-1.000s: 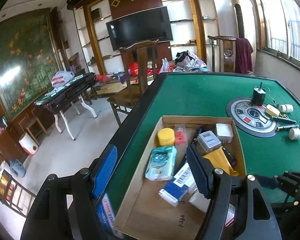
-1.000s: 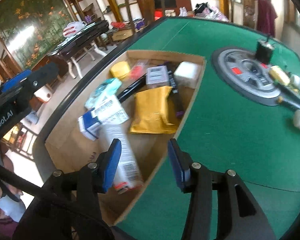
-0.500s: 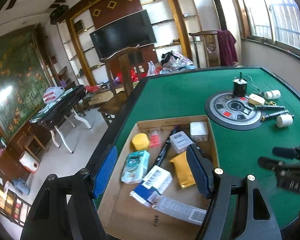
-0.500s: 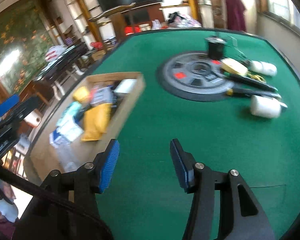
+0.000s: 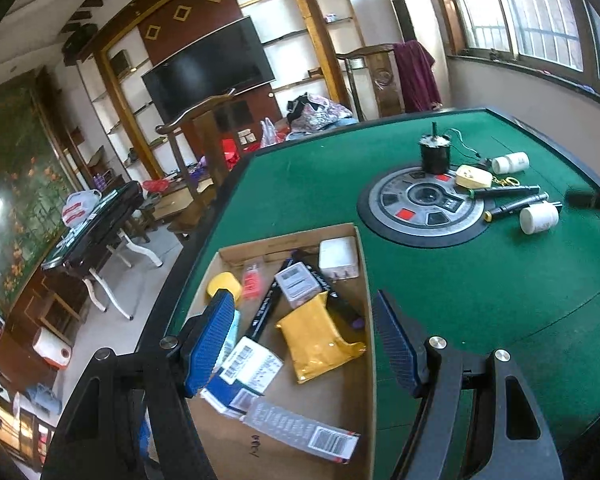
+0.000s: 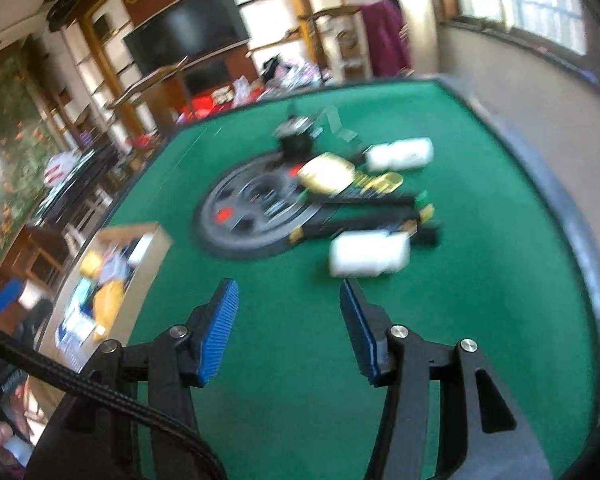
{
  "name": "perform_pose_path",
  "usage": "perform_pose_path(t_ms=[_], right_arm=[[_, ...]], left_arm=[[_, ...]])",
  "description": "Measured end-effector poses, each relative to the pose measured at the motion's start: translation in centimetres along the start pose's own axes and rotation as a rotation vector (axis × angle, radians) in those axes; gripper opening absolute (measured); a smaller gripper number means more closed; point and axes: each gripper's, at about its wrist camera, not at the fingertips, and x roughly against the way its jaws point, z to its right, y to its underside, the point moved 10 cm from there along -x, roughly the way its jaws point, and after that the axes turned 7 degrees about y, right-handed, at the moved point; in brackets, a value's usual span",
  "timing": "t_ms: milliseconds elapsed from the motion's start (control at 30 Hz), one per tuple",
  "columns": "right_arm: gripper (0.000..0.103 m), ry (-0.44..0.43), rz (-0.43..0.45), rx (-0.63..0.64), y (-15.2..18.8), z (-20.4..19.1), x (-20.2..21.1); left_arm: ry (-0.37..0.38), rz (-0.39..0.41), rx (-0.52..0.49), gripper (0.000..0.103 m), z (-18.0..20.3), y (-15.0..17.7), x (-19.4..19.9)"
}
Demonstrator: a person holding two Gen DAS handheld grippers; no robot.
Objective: Organize objects
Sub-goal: 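Move both open grippers back toward the remaining items by the dial mat, then grasp the black marker with the green cap using the left gripper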
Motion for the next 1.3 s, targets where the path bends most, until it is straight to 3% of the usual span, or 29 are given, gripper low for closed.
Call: perform_pose_path(t_ms=[100,167,400,500,600,733,800,933,1133,1267,1300], right_arm=[[0.055,0.048,0.032,-0.032,-2.4,2.9,0.6],[0.064,0.050,0.034,-0.081,-3.8,4.8,0.4],[0.064,0.038,0.057,-0.225,-7.9,9.3,-3.6],[0.064,0.018,0.058,-0.264,-8.7,10.3,-5.4],[0.063,0.003,0.072,-0.320,-8.4,12.0,-6.7],[0.063,0.084,0.048,-0.332,-6.7,14.9,-7.6],[0.063,0.086,0.041,-0.386,-6.4,16.4,-7.7],[0.063,0.089,0.057,-0.417,-6.6,17.4,-7.1],[0.063,0.087,0.041,-0.379,-6.6,16.8,-7.4],[0.063,0.087,0.034,-0.366,-6.7,16.4,-8.0],[0.063,0.084,0.028,-0.366,-6.6,16.4,-8.1]], left_arm=[[0.005,-0.011,-0.010,0.066,0.8,0.0,-0.5],[0.006,-0.022,-0.016,0.066,1.4,0.0,-0.9],[0.046,-0.066,-0.033,0.066,4.1,0.0,-2.7],[0.187,-0.112,-0.033,0.066,6.9,-0.6,-4.5],[0.272,-0.142,-0.032,0.066,9.3,-1.8,-6.4],[0.413,-0.107,0.019,0.066,13.3,-4.8,-9.3],[0.485,-0.101,0.061,0.065,15.2,-6.1,-11.0],[0.620,-0.151,0.109,0.065,20.0,-8.6,-14.8],[0.605,-0.157,0.011,0.065,24.2,-11.8,-18.1],[0.621,-0.199,-0.084,0.065,26.5,-11.3,-19.6],[0.615,-0.177,-0.119,0.066,26.9,-11.3,-19.4]])
